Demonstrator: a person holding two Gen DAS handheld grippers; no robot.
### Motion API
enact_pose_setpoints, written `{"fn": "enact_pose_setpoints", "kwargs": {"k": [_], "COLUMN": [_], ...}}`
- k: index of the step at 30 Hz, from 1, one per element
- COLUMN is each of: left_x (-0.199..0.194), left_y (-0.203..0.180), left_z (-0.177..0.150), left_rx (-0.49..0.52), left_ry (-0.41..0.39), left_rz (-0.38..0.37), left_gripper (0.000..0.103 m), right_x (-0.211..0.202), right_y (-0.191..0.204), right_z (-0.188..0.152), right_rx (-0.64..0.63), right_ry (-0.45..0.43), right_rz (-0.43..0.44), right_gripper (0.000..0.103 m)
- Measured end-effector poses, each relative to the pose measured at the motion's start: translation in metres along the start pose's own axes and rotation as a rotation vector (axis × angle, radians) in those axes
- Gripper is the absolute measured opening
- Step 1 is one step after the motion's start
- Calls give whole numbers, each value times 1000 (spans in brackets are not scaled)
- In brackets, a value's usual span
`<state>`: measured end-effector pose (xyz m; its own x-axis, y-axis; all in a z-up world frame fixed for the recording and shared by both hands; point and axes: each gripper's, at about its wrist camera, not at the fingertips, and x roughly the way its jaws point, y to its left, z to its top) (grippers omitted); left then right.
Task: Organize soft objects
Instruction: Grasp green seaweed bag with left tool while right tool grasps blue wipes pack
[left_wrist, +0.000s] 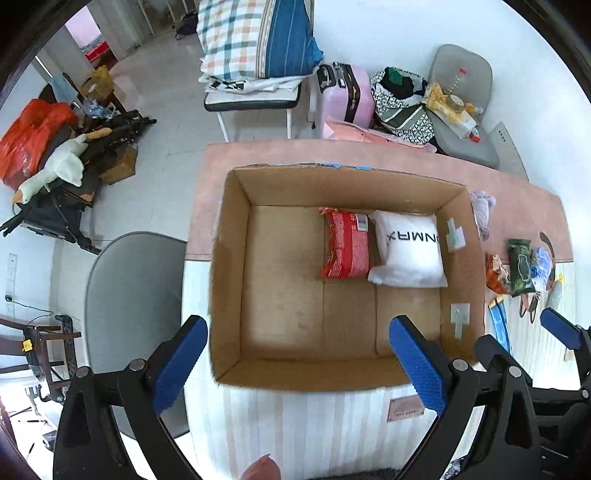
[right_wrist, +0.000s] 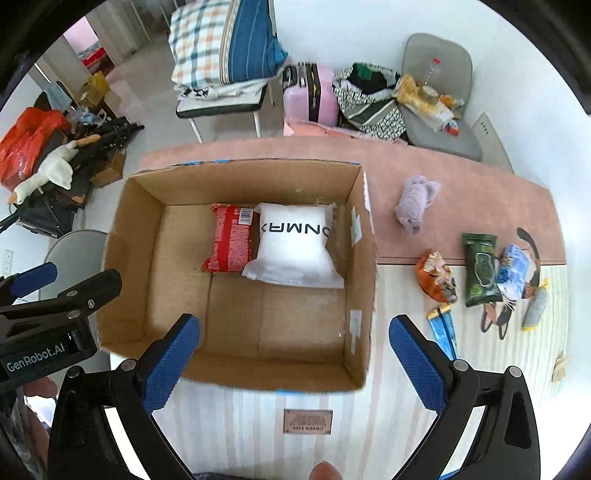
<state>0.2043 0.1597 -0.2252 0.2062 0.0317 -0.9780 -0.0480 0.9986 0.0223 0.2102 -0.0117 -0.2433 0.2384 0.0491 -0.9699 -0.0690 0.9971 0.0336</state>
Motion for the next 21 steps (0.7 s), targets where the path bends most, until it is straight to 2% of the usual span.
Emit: {"fn": "enact_pose_setpoints", "kwargs": {"k": [6, 13, 16, 18, 21], "left_x": [-39, -61, -66, -70, -69], "left_y": [1, -5, -20, -37, -70], "left_z": [-27, -39, -40, -40, -33], "left_rx": [11, 3, 11, 27, 50], "left_ry": [-59, -85, -116, -140, -153], "left_rz": [9, 7, 23, 44, 21], "left_gripper": [101, 101, 101, 101, 101], "right_x": [-40, -73, -84, -89, -89], "right_y": [1, -9, -25, -38, -72], "right_z": [-35, -52, -54, -53, -48], "right_rx": [-17, 13, 48, 62, 72], "right_ry": [-41, -77, -151, -186, -173], "right_rz": [23, 100, 127, 105, 89], "right_gripper": [103, 103, 103, 103, 103]}}
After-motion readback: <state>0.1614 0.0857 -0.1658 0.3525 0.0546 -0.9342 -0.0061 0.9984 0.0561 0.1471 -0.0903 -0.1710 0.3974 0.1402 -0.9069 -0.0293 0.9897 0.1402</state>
